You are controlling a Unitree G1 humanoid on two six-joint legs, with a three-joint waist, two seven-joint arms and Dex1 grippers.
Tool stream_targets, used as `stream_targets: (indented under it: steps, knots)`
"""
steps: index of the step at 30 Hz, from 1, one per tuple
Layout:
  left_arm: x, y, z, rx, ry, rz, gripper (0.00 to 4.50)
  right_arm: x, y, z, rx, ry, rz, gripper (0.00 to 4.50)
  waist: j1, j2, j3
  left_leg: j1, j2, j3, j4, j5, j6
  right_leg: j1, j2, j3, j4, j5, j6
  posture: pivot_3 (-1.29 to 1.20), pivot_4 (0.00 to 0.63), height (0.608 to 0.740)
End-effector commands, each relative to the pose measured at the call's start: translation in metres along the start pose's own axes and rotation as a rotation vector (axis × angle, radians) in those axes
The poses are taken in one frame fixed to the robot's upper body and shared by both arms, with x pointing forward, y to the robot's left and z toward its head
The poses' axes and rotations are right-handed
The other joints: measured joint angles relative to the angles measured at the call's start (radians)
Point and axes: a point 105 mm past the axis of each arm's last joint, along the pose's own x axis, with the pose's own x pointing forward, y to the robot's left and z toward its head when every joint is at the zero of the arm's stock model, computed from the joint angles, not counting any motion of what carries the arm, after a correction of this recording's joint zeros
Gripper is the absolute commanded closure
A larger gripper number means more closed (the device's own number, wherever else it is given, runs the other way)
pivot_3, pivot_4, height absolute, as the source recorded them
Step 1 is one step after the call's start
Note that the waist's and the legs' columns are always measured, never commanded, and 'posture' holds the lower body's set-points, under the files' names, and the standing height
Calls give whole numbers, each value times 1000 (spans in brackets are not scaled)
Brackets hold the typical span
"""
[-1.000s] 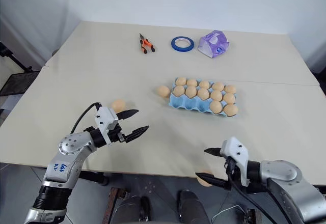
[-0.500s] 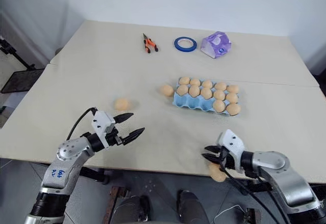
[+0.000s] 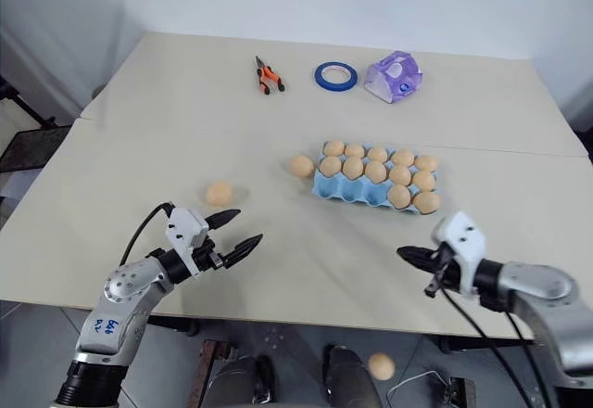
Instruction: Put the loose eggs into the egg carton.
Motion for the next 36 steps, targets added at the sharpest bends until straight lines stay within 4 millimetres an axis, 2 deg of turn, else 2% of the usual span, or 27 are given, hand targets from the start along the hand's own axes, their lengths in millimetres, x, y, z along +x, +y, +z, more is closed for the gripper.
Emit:
stream_targets:
  steps: [1,3,8,10,13,16,19,24,26,29,33,36]
  knots:
    - [1,-11,9,-4,-49,-12,625,-20,9,13,8,28,36,4473,2,0,0,1,1,-1,0,-1,1,1,1,-1,1,-1,-1,0,150,740]
    - [2,-16,8,-22,-58,-1,625,-32,7,11,15,73,17,4473,2,0,0,1,1,-3,1,-1,2,2,1,-2,1,-5,-8,0,150,740]
    - [-2,-25,3,-67,-71,46,625,-52,2,9,14,150,-6,4473,-2,0,0,2,0,-2,3,-1,5,4,0,-1,2,-5,-8,0,150,740]
    - [-5,-27,-1,-68,-56,54,625,-53,-3,12,10,142,-33,4473,-6,0,0,3,0,-2,4,-1,6,4,0,0,2,-5,-8,0,150,740]
    - [-8,-17,-4,-63,-37,76,625,-44,-12,12,-18,114,-81,4473,-7,0,0,4,-1,-2,4,0,7,5,0,0,2,-5,-8,0,150,740]
    - [-9,1,-2,-31,-35,101,625,-31,-24,7,-15,70,-138,3589,-8,0,0,4,-2,-3,4,1,6,5,0,0,2,-5,-8,0,150,740]
    - [-17,28,6,-18,-55,154,625,-17,-30,4,-6,-1,-187,2514,-7,1,0,4,-2,-3,4,1,6,5,0,0,2,-5,-8,0,150,740]
    - [-26,58,10,-45,-53,217,625,0,-37,-3,1,-60,-237,726,-4,1,0,3,-2,-2,3,2,2,3,0,0,4,-3,-4,0,150,740]
    - [-27,67,21,-34,-83,194,625,6,-40,-2,-5,-95,-247,30,-2,1,0,3,-2,-2,3,2,0,2,0,0,5,-3,-1,0,150,740]
    - [-24,76,32,-17,-87,146,625,16,-43,-1,-12,-129,-245,30,-2,1,0,3,-2,-2,3,2,-2,1,1,-1,7,-1,5,0,150,740]
    - [-18,89,44,59,-61,68,625,27,-49,0,-38,-142,-229,30,-2,1,0,3,-2,0,3,3,-4,-1,1,-2,11,-1,5,0,150,740]
    - [-14,89,52,64,-79,-4,625,34,-54,3,-57,-152,-221,30,-4,1,0,3,-2,2,3,3,-4,-3,1,-3,13,-1,5,0,150,740]
